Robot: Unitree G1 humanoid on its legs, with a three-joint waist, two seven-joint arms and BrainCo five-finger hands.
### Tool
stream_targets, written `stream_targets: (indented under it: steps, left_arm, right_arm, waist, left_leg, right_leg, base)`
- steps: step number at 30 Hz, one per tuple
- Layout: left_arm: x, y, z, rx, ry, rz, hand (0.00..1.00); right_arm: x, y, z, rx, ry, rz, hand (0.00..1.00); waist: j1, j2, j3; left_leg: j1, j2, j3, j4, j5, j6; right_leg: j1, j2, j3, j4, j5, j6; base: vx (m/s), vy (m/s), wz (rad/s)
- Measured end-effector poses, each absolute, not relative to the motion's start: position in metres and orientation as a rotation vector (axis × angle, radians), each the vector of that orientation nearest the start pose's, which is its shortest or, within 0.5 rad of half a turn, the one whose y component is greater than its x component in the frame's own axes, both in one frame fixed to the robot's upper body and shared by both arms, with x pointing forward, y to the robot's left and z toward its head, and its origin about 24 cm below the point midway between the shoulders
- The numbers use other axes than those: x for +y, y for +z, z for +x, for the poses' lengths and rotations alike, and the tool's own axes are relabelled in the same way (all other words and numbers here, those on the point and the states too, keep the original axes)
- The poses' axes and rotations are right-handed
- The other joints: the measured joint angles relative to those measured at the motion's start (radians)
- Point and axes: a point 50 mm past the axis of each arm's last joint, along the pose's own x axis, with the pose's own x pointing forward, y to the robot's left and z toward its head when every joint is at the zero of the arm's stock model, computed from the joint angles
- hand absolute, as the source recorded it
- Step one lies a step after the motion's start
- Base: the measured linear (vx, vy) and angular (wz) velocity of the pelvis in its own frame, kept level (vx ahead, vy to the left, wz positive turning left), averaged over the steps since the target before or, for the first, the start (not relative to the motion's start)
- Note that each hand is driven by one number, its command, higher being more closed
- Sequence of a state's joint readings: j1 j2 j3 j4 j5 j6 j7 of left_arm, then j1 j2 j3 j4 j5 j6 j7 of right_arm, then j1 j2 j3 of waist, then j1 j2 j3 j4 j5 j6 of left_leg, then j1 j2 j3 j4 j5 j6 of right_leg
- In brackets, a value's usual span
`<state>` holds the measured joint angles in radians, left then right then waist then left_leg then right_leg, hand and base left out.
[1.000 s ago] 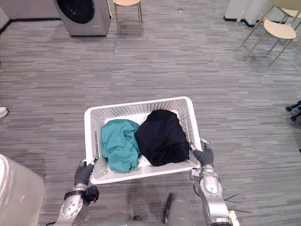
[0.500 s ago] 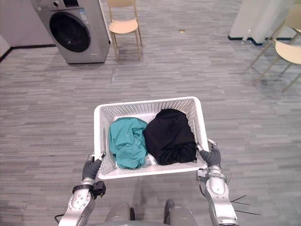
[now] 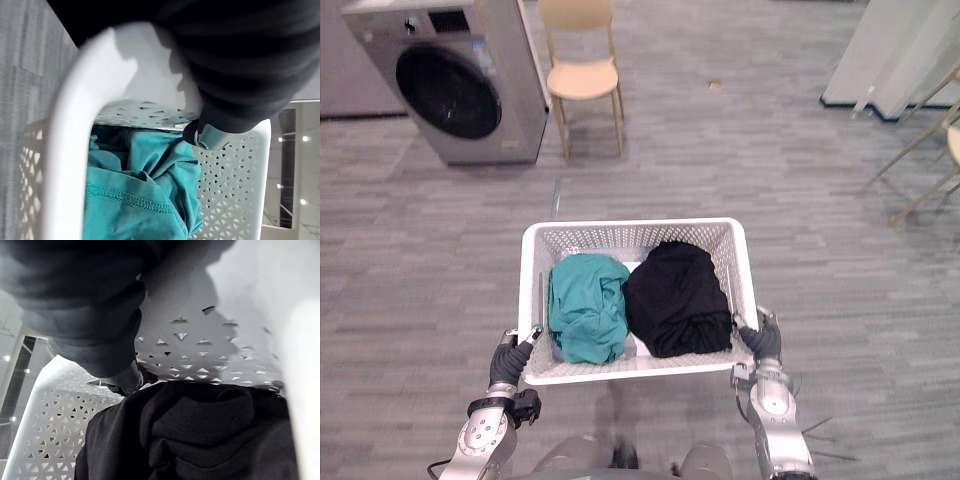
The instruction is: Pick up the laundry basket with both hands and put the clothes into the washing machine.
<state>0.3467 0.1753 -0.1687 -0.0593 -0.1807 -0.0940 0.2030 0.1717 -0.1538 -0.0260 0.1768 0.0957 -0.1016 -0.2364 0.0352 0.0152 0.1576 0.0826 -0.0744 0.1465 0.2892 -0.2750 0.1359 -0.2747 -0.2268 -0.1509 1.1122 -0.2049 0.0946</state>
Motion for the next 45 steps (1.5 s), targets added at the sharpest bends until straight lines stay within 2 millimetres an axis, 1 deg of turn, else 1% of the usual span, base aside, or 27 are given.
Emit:
stream_targets:
  steps: [3, 5, 6, 7, 8, 9, 10, 11, 12, 13, 14, 17, 20, 21, 22, 24, 27, 28, 31, 32, 36, 39, 41, 42, 43, 44, 45]
  left_arm:
    - [0.166, -0.001, 0.185, 0.169, 0.088, -0.001, 1.0]
    - [0.165, 0.0, 0.194, 0.156, 0.069, 0.033, 1.0]
    - [0.165, -0.002, 0.193, 0.162, 0.069, 0.039, 1.0]
    - [0.166, -0.005, 0.19, 0.176, 0.07, 0.044, 1.0]
    - [0.16, -0.01, 0.189, 0.196, 0.074, 0.023, 1.0]
    - [0.158, -0.011, 0.19, 0.201, 0.078, 0.01, 1.0]
    - [0.157, -0.012, 0.189, 0.203, 0.081, 0.004, 1.0]
    - [0.159, -0.014, 0.187, 0.212, 0.092, 0.003, 1.0]
    - [0.163, -0.016, 0.182, 0.228, 0.112, 0.001, 1.0]
    - [0.165, -0.019, 0.178, 0.241, 0.123, 0.001, 1.0]
    - [0.166, -0.019, 0.175, 0.238, 0.127, -0.003, 1.0]
    - [0.167, -0.014, 0.174, 0.209, 0.137, -0.02, 1.0]
    - [0.169, -0.006, 0.178, 0.161, 0.147, -0.029, 1.0]
    - [0.168, -0.006, 0.178, 0.161, 0.149, -0.038, 1.0]
    - [0.167, -0.007, 0.177, 0.165, 0.15, -0.038, 1.0]
    - [0.168, -0.006, 0.179, 0.168, 0.151, -0.032, 1.0]
    - [0.166, -0.009, 0.177, 0.193, 0.146, -0.028, 1.0]
    - [0.167, -0.011, 0.177, 0.203, 0.142, -0.021, 1.0]
    - [0.168, -0.014, 0.173, 0.232, 0.117, 0.011, 1.0]
    - [0.169, -0.014, 0.173, 0.231, 0.11, 0.02, 1.0]
    - [0.17, -0.013, 0.178, 0.222, 0.081, 0.052, 1.0]
    - [0.169, -0.017, 0.191, 0.224, 0.062, 0.075, 1.0]
    - [0.166, -0.022, 0.19, 0.247, 0.055, 0.075, 1.0]
    - [0.159, -0.028, 0.188, 0.273, 0.043, 0.055, 1.0]
    - [0.155, -0.028, 0.188, 0.271, 0.046, 0.038, 1.0]
    - [0.154, -0.028, 0.19, 0.271, 0.046, 0.034, 1.0]
    - [0.154, -0.03, 0.19, 0.28, 0.057, 0.026, 1.0]
  right_arm:
    - [-0.216, -0.018, 0.199, 0.212, -0.346, -0.078, 1.0]
    - [-0.218, -0.019, 0.197, 0.217, -0.364, -0.067, 1.0]
    - [-0.218, -0.019, 0.197, 0.222, -0.364, -0.068, 1.0]
    - [-0.219, -0.021, 0.194, 0.233, -0.364, -0.076, 1.0]
    - [-0.223, -0.023, 0.192, 0.246, -0.365, -0.099, 1.0]
    - [-0.225, -0.021, 0.193, 0.244, -0.362, -0.115, 1.0]
    - [-0.226, -0.018, 0.195, 0.233, -0.356, -0.135, 1.0]
    - [-0.225, -0.015, 0.197, 0.228, -0.341, -0.15, 1.0]
    - [-0.221, -0.013, 0.198, 0.226, -0.326, -0.15, 1.0]
    - [-0.218, -0.01, 0.198, 0.21, -0.327, -0.145, 1.0]
    - [-0.216, -0.005, 0.198, 0.185, -0.338, -0.134, 1.0]
    - [-0.214, 0.006, 0.202, 0.136, -0.337, -0.126, 1.0]
    - [-0.212, 0.015, 0.217, 0.088, -0.326, -0.121, 1.0]
    - [-0.214, 0.013, 0.22, 0.093, -0.325, -0.128, 1.0]
    - [-0.214, 0.009, 0.221, 0.111, -0.324, -0.128, 1.0]
    - [-0.211, -0.002, 0.22, 0.159, -0.33, -0.114, 1.0]
    - [-0.214, -0.003, 0.219, 0.163, -0.33, -0.127, 1.0]
    - [-0.214, -0.005, 0.217, 0.175, -0.331, -0.124, 1.0]
    - [-0.214, -0.018, 0.207, 0.232, -0.343, -0.114, 1.0]
    - [-0.213, -0.02, 0.205, 0.239, -0.345, -0.11, 1.0]
    - [-0.214, -0.018, 0.204, 0.23, -0.346, -0.114, 1.0]
    - [-0.217, -0.018, 0.202, 0.232, -0.355, -0.119, 1.0]
    - [-0.219, -0.021, 0.197, 0.249, -0.361, -0.125, 1.0]
    - [-0.227, -0.022, 0.192, 0.264, -0.382, -0.137, 1.0]
    - [-0.229, -0.02, 0.194, 0.256, -0.384, -0.144, 1.0]
    - [-0.23, -0.018, 0.194, 0.25, -0.384, -0.146, 1.0]
    - [-0.23, -0.014, 0.194, 0.239, -0.379, -0.151, 1.0]
  waist:
    - [-0.029, 0.0, 0.005]
    - [-0.053, -0.031, 0.006]
    - [-0.059, -0.04, 0.003]
    - [-0.073, -0.044, -0.005]
    - [-0.078, 0.004, -0.031]
    - [-0.072, 0.04, -0.033]
    - [-0.073, 0.085, -0.027]
    - [-0.067, 0.109, -0.016]
    - [-0.054, 0.107, -0.015]
    - [-0.043, 0.115, -0.013]
    - [-0.031, 0.105, -0.007]
    - [0.015, 0.072, 0.003]
    - [0.036, 0.033, 0.013]
    - [0.037, 0.04, 0.008]
    - [0.039, 0.046, 0.005]
    - [0.033, -0.008, -0.007]
    - [0.048, -0.006, -0.009]
    - [0.055, -0.007, -0.007]
    - [0.029, -0.007, -0.005]
    - [0.019, 0.002, -0.011]
    - [-0.023, 0.027, -0.014]
    - [-0.054, 0.002, -0.015]
    - [-0.057, -0.013, -0.028]
    - [-0.08, 0.029, -0.047]
    - [-0.071, 0.081, -0.053]
    - [-0.07, 0.094, -0.049]
    - [-0.07, 0.096, -0.037]
  left_leg:
    - [0.104, 0.01, -0.067, -0.107, -0.023, -0.026]
    - [0.183, -0.016, -0.12, -0.142, -0.045, -0.061]
    - [0.222, -0.025, -0.133, -0.149, -0.062, -0.087]
    - [0.271, -0.029, -0.165, -0.139, -0.082, -0.115]
    - [0.271, 0.008, -0.195, -0.071, -0.085, -0.119]
    - [0.246, 0.035, -0.2, 0.008, -0.084, -0.12]
    - [0.169, 0.074, -0.198, 0.211, -0.054, -0.169]
    - [0.065, 0.109, -0.172, 0.471, 0.117, -0.284]
    - [0.013, 0.128, -0.147, 0.596, 0.281, -0.331]
    - [-0.079, 0.192, -0.105, 0.81, 0.27, -0.32]
    - [-0.183, 0.251, -0.049, 0.955, 0.195, -0.247]
    - [-0.321, 0.285, 0.027, 0.933, 0.069, -0.167]
    - [-0.479, 0.237, 0.028, 0.472, 0.026, -0.161]
    - [-0.479, 0.209, -0.012, 0.206, 0.094, -0.211]
    - [-0.46, 0.199, 0.001, 0.135, 0.234, -0.18]
    - [-0.45, 0.128, 0.027, 0.166, 0.181, -0.13]
    - [-0.455, 0.099, 0.042, 0.309, 0.022, -0.074]
    - [-0.396, 0.071, 0.044, 0.299, -0.027, -0.069]
    - [-0.169, -0.013, 0.035, 0.179, -0.067, -0.057]
    - [-0.091, -0.031, 0.018, 0.106, -0.066, -0.054]
    - [0.061, -0.036, -0.055, -0.05, -0.06, -0.046]
    - [0.16, -0.057, -0.125, -0.13, -0.063, -0.053]
    - [0.229, -0.074, -0.156, -0.127, -0.081, -0.085]
    - [0.248, -0.045, -0.183, -0.099, -0.083, -0.088]
    - [0.217, -0.007, -0.185, 0.005, -0.079, -0.095]
    - [0.187, 0.003, -0.179, 0.092, -0.064, -0.119]
    - [0.118, 0.011, -0.138, 0.334, 0.067, -0.226]
  right_leg:
    - [-0.146, 0.068, -0.101, -0.425, -0.001, -0.021]
    - [-0.156, 0.105, -0.072, -0.873, 0.173, 0.009]
    - [-0.164, 0.111, -0.063, -0.912, 0.206, -0.022]
    - [-0.164, 0.124, -0.033, -0.911, 0.307, -0.118]
    - [-0.169, 0.151, -0.03, -0.841, 0.407, -0.135]
    - [-0.166, 0.168, -0.045, -0.812, 0.369, -0.139]
    - [-0.139, 0.197, -0.068, -0.785, 0.311, -0.141]
    - [-0.081, 0.233, -0.068, -0.771, 0.249, -0.145]
    - [-0.044, 0.246, -0.051, -0.774, 0.222, -0.148]
    - [0.036, 0.27, -0.05, -0.804, 0.189, -0.148]
    - [0.138, 0.286, -0.036, -0.849, 0.158, -0.147]
    - [0.29, 0.266, 0.025, -0.962, 0.127, -0.135]
    - [0.409, 0.176, 0.059, -1.049, 0.09, -0.055]
    - [0.447, 0.15, 0.057, -1.065, 0.063, -0.013]
    - [0.486, 0.133, 0.063, -1.082, 0.04, 0.021]
    - [0.518, 0.06, 0.048, -1.096, 0.049, 0.025]
    - [0.489, 0.012, 0.044, -0.918, 0.053, 0.08]
    - [0.394, -0.022, 0.086, -0.653, 0.053, 0.119]
    - [0.2, -0.054, 0.118, -0.081, 0.035, 0.042]
    - [0.127, -0.043, 0.078, -0.038, 0.005, 0.017]
    - [-0.063, 0.042, -0.113, -0.318, -0.067, -0.02]
    - [-0.134, 0.124, -0.154, -0.762, 0.118, -0.059]
    - [-0.143, 0.169, -0.137, -0.828, 0.261, -0.187]
    - [-0.13, 0.193, -0.128, -0.801, 0.337, -0.201]
    - [-0.102, 0.214, -0.161, -0.792, 0.293, -0.214]
    - [-0.085, 0.226, -0.164, -0.787, 0.271, -0.208]
    - [-0.007, 0.24, -0.15, -0.79, 0.217, -0.199]
  base:
    - [0.61, 0.047, 0.41]
    - [0.62, -0.06, 0.68]
    - [0.68, -0.108, 0.64]
    - [0.73, -0.129, 0.53]
    - [0.91, -0.16, 0.35]
    - [0.76, -0.123, 0.18]
    - [0.89, -0.141, -0.03]
    - [0.73, -0.104, -0.16]
    - [0.87, -0.105, -0.34]
    - [0.69, -0.048, -0.37]
    - [0.68, -0.034, -0.27]
    - [0.64, 0.068, -0.41]
    - [0.6, 0.248, -0.26]
    - [0.59, 0.33, -0.11]
    - [0.73, 0.414, 0.06]
    - [0.55, 0.314, 0.26]
    - [0.59, 0.345, 0.1]
    - [0.48, 0.339, 0.02]
    - [0.51, 0.289, 0.22]
    - [0.59, 0.269, 0.29]
    - [0.53, 0.159, 0.44]
    - [0.58, 0.068, 0.7]
    - [0.6, 0.003, 0.51]
    - [0.74, -0.002, 0.42]
    - [0.89, 0.024, 0.27]
    - [0.87, 0.042, -0.1]
    - [0.85, 0.059, -0.19]
